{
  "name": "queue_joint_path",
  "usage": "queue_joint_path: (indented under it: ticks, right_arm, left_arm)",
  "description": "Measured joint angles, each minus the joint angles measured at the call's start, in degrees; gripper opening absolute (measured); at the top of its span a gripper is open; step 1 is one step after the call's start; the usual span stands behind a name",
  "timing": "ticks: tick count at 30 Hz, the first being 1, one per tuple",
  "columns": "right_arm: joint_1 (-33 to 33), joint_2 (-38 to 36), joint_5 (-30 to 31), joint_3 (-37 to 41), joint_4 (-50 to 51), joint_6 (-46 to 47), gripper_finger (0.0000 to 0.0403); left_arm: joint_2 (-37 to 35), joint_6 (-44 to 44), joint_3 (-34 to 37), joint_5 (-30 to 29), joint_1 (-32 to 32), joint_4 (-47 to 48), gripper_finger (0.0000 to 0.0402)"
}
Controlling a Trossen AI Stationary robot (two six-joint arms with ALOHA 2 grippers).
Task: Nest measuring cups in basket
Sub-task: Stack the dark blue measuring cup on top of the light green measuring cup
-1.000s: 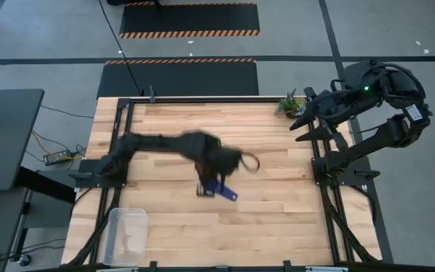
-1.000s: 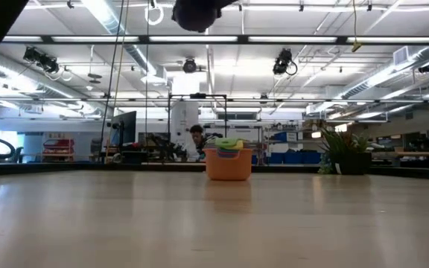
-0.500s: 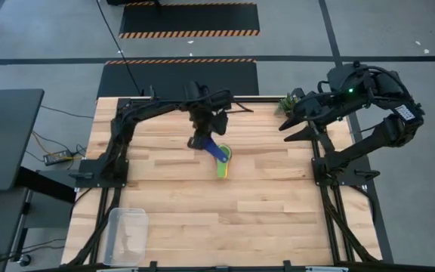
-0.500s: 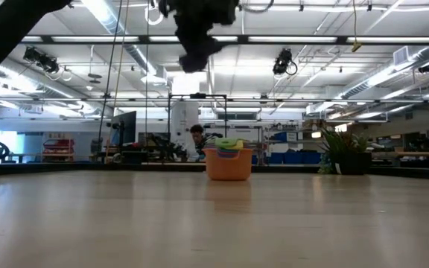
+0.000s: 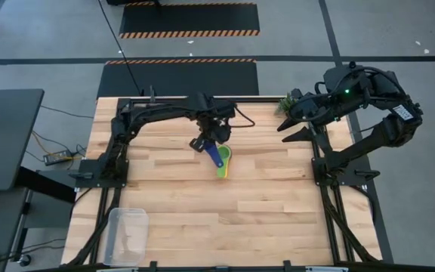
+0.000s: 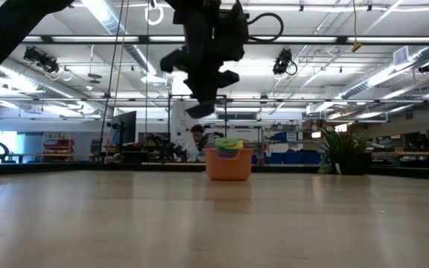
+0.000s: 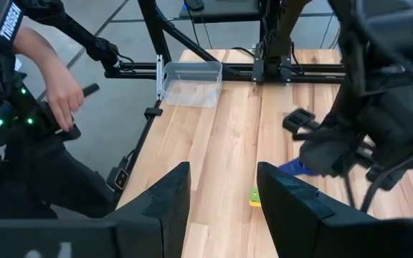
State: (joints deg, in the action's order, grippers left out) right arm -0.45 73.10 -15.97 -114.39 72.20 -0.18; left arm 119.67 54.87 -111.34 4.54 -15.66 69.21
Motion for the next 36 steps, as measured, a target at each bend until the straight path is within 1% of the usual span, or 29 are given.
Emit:
queue_joint_path:
  ticks: [6, 9, 19, 26, 28, 30, 36]
  right_arm:
    - [0.0, 0.0, 0.0, 0.0, 0.0, 0.0, 0.0169]
    - [0.0, 0.0, 0.0, 0.0, 0.1, 0.0, 0.0169]
    - [0.0, 0.0, 0.1, 0.0, 0.2, 0.0, 0.0169]
    - [0.0, 0.0, 0.1, 0.0, 0.7, 0.0, 0.0169]
    - [0.0, 0.0, 0.1, 0.0, 0.7, 0.0, 0.0169]
    - [0.0, 0.0, 0.1, 0.0, 0.7, 0.0, 0.0169]
    - [-0.1, 0.0, 0.4, 0.0, 1.0, 0.2, 0.0169]
  left_arm:
    - [0.0, 4.7, 3.1, -0.8, 0.4, -6.7, 0.0008]
    - [0.1, 6.1, 3.8, -0.8, 0.3, -8.2, 0.0008]
    - [0.3, 6.5, 3.9, 5.2, 0.5, -10.6, 0.0008]
    - [3.3, 6.1, 4.0, 5.2, 0.8, -11.9, 0.0008]
    - [3.8, 6.1, 4.0, 5.1, 0.8, -13.8, 0.0008]
    - [3.9, 5.7, 4.0, 4.8, 0.9, -13.7, 0.0015]
    - [3.9, 4.0, 3.8, 4.5, 1.2, -15.5, 0.0058]
